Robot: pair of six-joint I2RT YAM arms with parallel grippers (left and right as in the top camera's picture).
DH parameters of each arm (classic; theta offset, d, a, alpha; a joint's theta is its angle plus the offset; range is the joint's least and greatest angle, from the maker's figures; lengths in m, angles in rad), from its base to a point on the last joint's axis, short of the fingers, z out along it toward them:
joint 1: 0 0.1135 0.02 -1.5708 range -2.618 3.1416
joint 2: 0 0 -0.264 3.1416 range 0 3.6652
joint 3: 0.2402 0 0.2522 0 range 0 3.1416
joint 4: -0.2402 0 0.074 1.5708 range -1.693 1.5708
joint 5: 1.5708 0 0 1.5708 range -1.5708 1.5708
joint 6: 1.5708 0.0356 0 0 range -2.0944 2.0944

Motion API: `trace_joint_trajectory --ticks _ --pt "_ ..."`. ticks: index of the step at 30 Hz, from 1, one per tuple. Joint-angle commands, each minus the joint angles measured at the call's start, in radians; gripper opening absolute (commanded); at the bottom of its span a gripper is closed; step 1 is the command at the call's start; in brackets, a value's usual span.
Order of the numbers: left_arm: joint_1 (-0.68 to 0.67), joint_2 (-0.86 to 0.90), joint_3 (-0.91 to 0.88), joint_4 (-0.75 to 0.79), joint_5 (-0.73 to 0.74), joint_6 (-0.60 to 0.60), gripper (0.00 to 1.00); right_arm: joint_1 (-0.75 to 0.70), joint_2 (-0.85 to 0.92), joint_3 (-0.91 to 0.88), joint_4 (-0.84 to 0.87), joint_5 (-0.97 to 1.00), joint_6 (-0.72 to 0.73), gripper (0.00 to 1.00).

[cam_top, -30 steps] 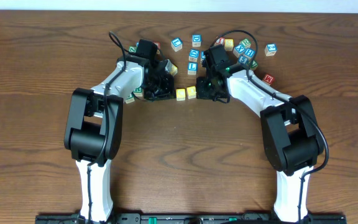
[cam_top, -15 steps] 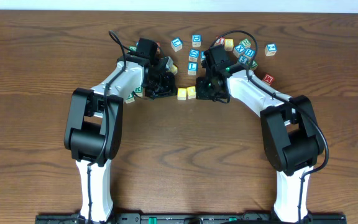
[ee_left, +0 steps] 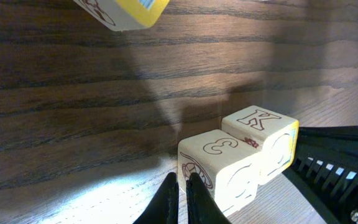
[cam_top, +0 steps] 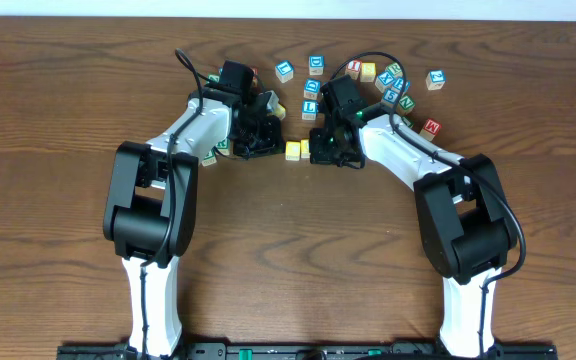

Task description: Spell out CORL

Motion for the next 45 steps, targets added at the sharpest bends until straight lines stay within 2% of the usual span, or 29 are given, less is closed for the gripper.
trace_joint_trajectory --ticks 1,7,16,26,34,45 --pt "0.002 0.020 -0.004 0.006 0.010 0.013 0.07 0.008 0.003 -0.007 -0.008 -0.007 -0.007 0.01" --pt "0.002 0.020 -0.004 0.019 0.010 0.013 0.08 0.007 0.002 -0.006 -0.023 0.000 -0.034 0.01" --pt "0.001 0.020 -0.004 0.031 0.010 -0.011 0.07 -0.033 0.002 -0.003 0.083 0.001 -0.040 0.01" --pt "0.001 0.020 -0.004 0.032 0.008 -0.047 0.07 -0.043 0.002 0.012 0.108 0.018 -0.071 0.01" --pt "0.002 0.020 -0.004 0.032 -0.043 -0.047 0.08 -0.041 0.002 0.067 0.157 0.016 -0.093 0.01" --pt "0.002 0.020 -0.004 0.029 -0.253 -0.073 0.08 0.017 0.010 0.066 0.182 0.047 -0.048 0.01"
